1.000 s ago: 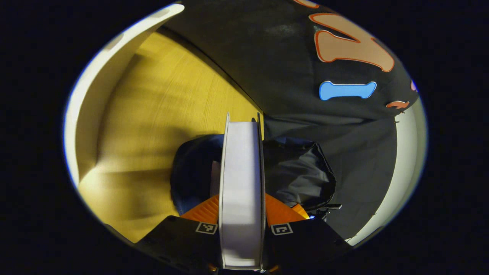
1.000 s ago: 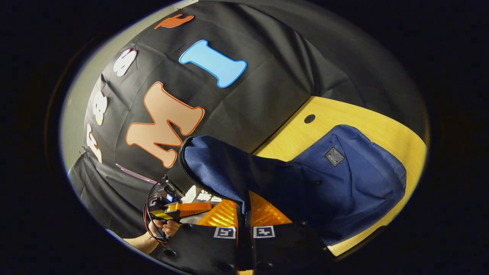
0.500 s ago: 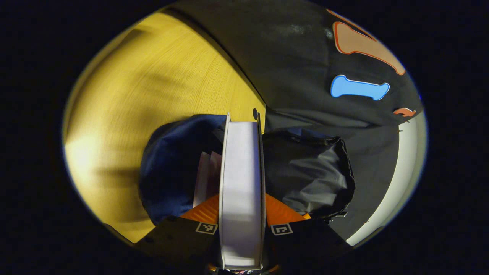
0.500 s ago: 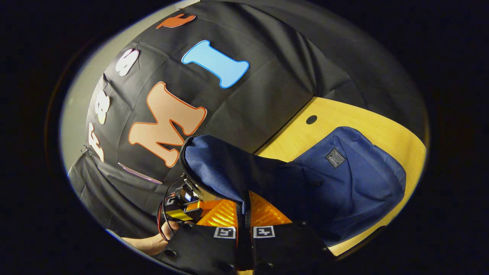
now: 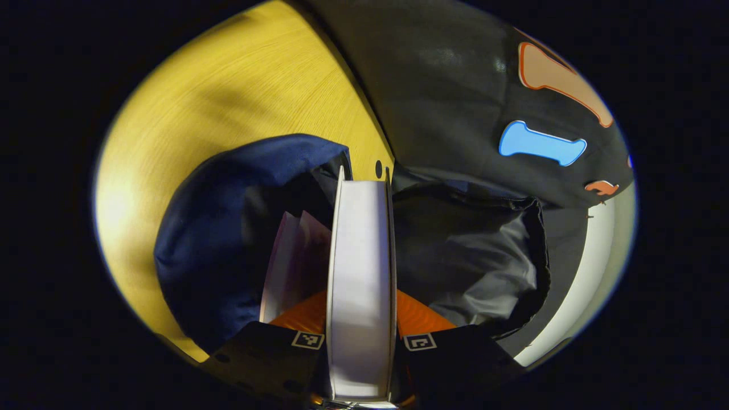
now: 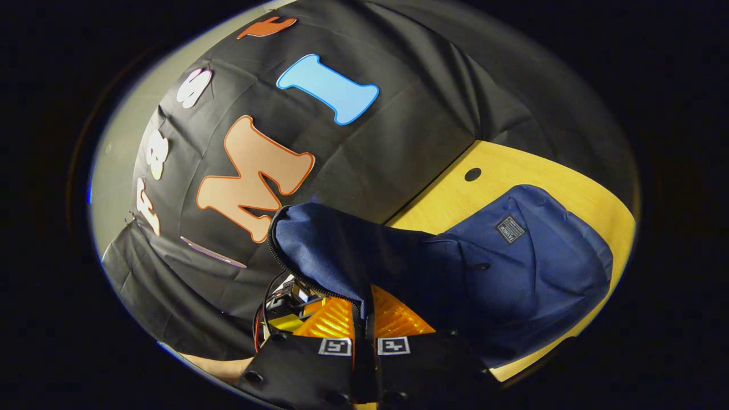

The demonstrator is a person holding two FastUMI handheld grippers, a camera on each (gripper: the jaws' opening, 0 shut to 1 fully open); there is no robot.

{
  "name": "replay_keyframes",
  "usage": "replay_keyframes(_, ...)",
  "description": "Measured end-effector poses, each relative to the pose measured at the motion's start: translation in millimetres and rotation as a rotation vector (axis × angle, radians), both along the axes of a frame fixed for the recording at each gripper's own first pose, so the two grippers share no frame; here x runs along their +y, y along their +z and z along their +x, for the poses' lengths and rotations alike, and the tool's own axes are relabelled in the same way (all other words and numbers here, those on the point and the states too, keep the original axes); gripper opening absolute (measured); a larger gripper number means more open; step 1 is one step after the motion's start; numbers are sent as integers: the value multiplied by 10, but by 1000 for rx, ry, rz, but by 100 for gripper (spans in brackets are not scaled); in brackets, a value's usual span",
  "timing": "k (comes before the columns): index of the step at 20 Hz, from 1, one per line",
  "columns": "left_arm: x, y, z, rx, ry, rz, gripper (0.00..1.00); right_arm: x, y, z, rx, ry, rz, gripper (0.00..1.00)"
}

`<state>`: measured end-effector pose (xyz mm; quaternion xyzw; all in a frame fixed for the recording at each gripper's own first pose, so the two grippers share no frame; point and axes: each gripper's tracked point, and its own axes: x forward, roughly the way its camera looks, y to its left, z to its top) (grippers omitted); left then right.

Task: Open the schoolbag, grab two books from the bookshelf and put them into the schoolbag.

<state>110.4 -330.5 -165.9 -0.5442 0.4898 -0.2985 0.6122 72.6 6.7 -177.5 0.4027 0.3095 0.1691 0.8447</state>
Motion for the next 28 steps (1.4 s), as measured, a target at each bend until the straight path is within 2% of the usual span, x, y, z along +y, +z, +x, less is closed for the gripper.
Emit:
replay_keyframes(8,-461,-143,-190,49,52,-90,35,67,-42,-29,5,45,-6,3)
replay_keyframes(12,-664,-192,-243,72,48,-108,36,80,-43,-29,6,51,-6,3)
replay_keyframes(16,-664,-208,-281,89,16,-111,39,60,-41,-15,5,48,-8,3)
replay_keyframes(18,-600,-298,-294,81,0,-35,38,54,-66,-23,9,45,-8,3)
replay_keyframes(19,-624,-293,-322,48,-26,17,60,49,-80,-24,11,40,-5,2)
replay_keyframes(20,-591,-286,-358,16,-54,66,57,47,-65,-28,8,34,2,3)
replay_keyframes(22,-603,-344,-413,-29,-132,176,73,16,-61,-12,5,21,11,3)
replay_keyframes(23,-566,-362,-427,-56,-159,224,71,-8,-52,0,3,14,10,3)
replay_keyframes(27,-399,-275,-477,-148,-244,366,84,-31,-47,10,-6,5,-6,3)
replay_keyframes(28,-346,-246,-463,-160,-263,396,84,-31,-48,-3,-6,7,-11,3)
